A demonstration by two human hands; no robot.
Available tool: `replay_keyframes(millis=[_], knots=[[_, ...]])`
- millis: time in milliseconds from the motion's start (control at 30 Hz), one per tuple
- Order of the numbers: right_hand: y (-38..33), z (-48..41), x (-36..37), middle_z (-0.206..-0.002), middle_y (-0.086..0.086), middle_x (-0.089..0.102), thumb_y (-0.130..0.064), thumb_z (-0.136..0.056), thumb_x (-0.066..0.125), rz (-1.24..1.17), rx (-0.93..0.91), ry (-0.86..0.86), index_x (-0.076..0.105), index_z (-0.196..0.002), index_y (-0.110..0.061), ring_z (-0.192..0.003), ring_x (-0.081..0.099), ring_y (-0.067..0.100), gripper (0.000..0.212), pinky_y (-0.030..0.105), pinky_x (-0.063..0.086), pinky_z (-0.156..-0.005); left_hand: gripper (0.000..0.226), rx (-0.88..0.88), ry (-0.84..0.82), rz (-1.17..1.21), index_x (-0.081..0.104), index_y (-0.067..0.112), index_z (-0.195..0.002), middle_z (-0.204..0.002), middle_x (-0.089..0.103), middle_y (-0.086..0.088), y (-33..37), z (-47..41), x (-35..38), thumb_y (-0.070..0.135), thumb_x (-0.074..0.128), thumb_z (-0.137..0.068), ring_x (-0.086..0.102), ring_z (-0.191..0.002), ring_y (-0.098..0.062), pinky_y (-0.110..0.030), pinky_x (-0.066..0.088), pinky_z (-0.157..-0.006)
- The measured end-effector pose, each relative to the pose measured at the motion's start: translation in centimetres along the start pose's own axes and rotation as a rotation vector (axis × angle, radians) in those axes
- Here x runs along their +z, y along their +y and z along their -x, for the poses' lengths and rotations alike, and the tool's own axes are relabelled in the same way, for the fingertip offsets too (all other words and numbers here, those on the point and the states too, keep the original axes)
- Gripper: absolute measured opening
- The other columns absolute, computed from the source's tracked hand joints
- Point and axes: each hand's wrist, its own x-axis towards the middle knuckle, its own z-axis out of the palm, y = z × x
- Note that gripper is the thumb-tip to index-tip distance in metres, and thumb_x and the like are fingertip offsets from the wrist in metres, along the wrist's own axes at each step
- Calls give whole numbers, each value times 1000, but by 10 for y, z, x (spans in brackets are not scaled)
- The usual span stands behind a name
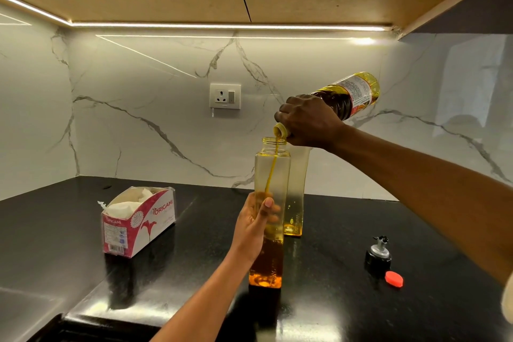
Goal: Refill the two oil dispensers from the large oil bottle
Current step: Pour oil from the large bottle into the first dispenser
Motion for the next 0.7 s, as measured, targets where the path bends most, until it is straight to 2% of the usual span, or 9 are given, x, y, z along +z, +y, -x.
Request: replay_keyframes(millis=[567, 700], knots=[[1, -1, -2, -95, 10, 68, -38, -92, 50, 3, 1, -51, 65, -102, -6, -91, 63, 27, 37, 37, 49, -77, 89, -3, -9, 20, 55, 13, -110, -81, 68, 5, 1, 1, 0, 83, 65, -56, 66, -71, -9, -21, 56, -63], [0, -1, -2, -92, 11, 69, -37, -92, 50, 0, -7, -49, 66, -98, -5, -88, 63, 28, 36, 37, 50, -76, 90, 5, -7, 13, 55, 12, -109, -80, 68, 5, 2, 1, 0, 83, 64, -55, 66, -72, -7, -20, 54, -63]])
